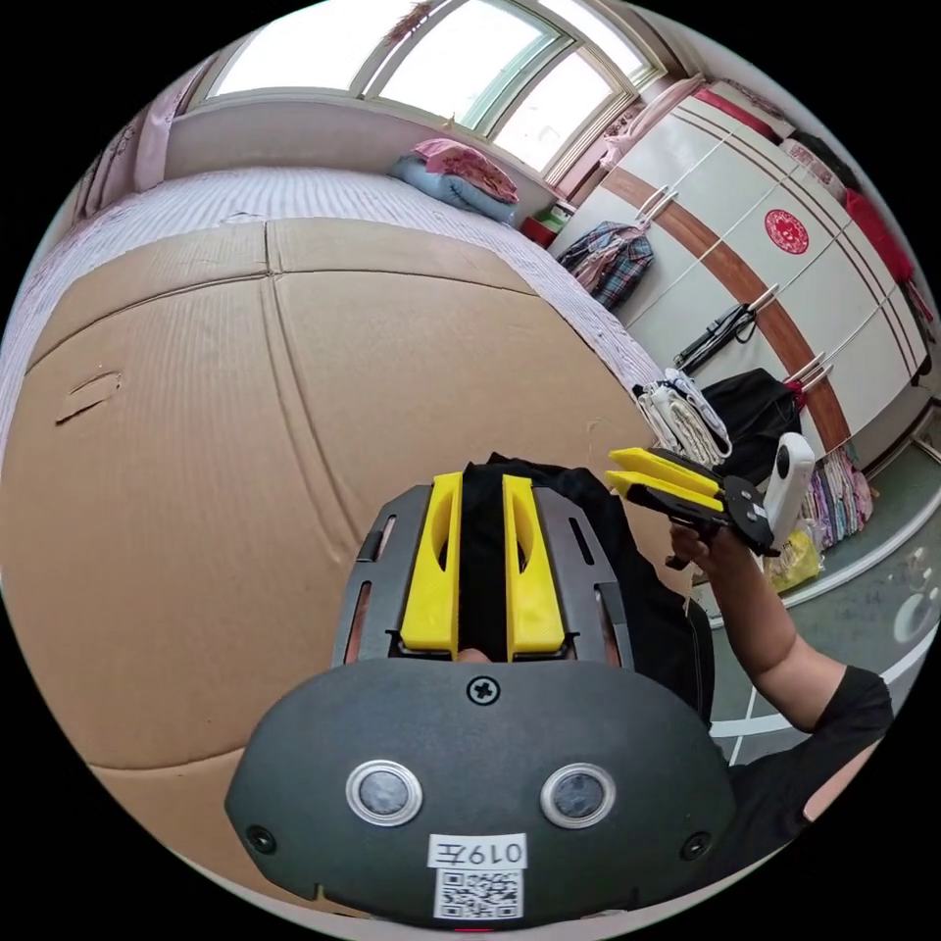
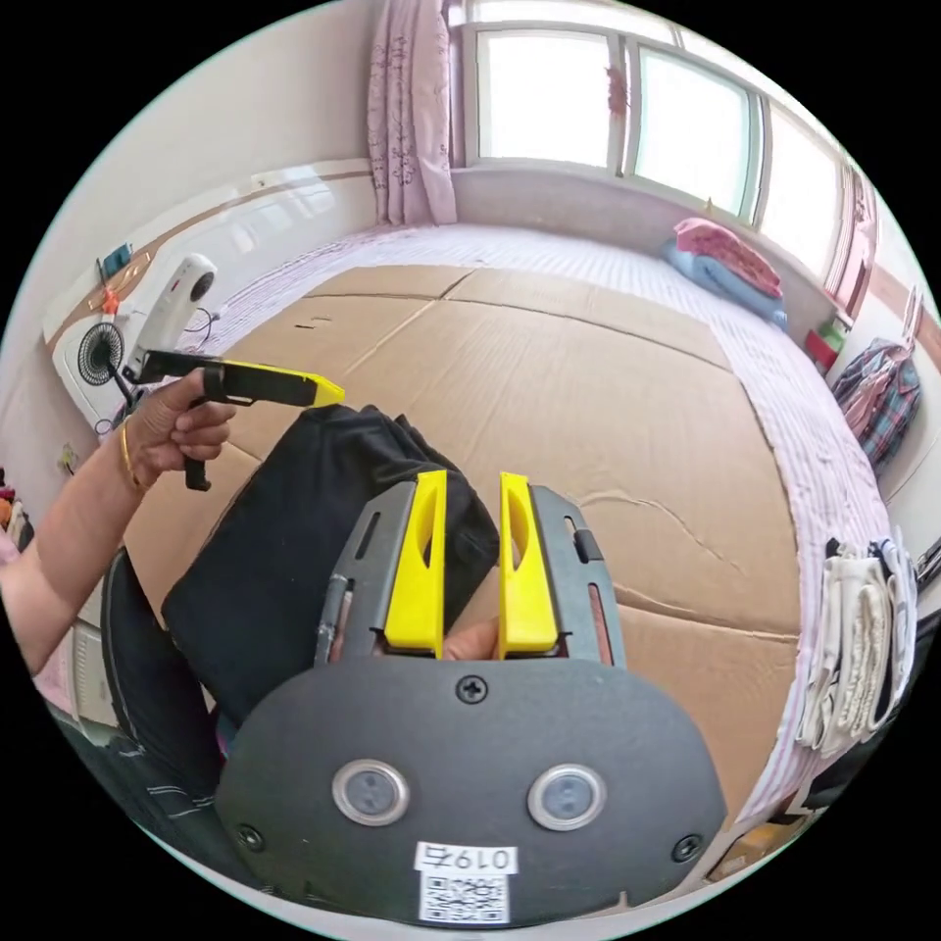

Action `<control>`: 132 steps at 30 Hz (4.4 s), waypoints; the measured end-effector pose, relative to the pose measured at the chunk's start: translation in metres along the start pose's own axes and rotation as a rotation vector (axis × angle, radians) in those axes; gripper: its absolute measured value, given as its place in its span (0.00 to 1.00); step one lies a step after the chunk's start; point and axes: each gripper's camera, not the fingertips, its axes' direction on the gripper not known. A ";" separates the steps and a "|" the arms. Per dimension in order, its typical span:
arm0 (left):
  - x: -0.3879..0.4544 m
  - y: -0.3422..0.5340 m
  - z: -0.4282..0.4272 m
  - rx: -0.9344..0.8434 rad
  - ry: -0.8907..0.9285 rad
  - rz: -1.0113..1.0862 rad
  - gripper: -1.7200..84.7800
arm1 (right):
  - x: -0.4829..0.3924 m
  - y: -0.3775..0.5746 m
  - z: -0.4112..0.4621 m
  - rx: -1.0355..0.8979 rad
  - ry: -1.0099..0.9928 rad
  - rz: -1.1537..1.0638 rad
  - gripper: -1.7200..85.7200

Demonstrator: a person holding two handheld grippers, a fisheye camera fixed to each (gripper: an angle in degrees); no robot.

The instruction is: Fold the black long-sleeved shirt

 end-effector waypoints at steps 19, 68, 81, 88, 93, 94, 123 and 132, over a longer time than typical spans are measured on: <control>0.020 -0.028 0.063 -0.095 -0.139 0.025 0.07 | 0.021 -0.063 0.002 -0.047 -0.013 0.073 0.01; 0.103 -0.086 0.140 -0.304 -0.078 0.588 0.04 | -0.043 -0.126 -0.016 -0.103 -0.075 0.113 0.01; 0.057 -0.094 0.162 -0.309 -0.064 0.428 0.04 | -0.009 -0.139 -0.019 -0.160 -0.191 0.261 0.01; 0.029 -0.097 0.163 -0.305 -0.006 0.329 0.08 | 0.021 -0.139 -0.023 -0.152 -0.297 0.356 0.01; 0.003 -0.097 0.156 -0.260 0.058 0.259 0.10 | 0.034 -0.140 -0.028 -0.150 -0.325 0.377 0.01; 0.002 -0.096 0.155 -0.257 0.060 0.259 0.10 | 0.036 -0.141 -0.029 -0.149 -0.324 0.375 0.01; 0.007 -0.083 0.141 -0.215 -0.096 0.285 0.06 | 0.136 -0.151 -0.077 -0.093 -0.463 0.475 0.02; 0.010 -0.085 0.139 -0.230 -0.108 0.286 0.04 | 0.194 -0.149 -0.076 -0.103 -0.666 0.612 0.01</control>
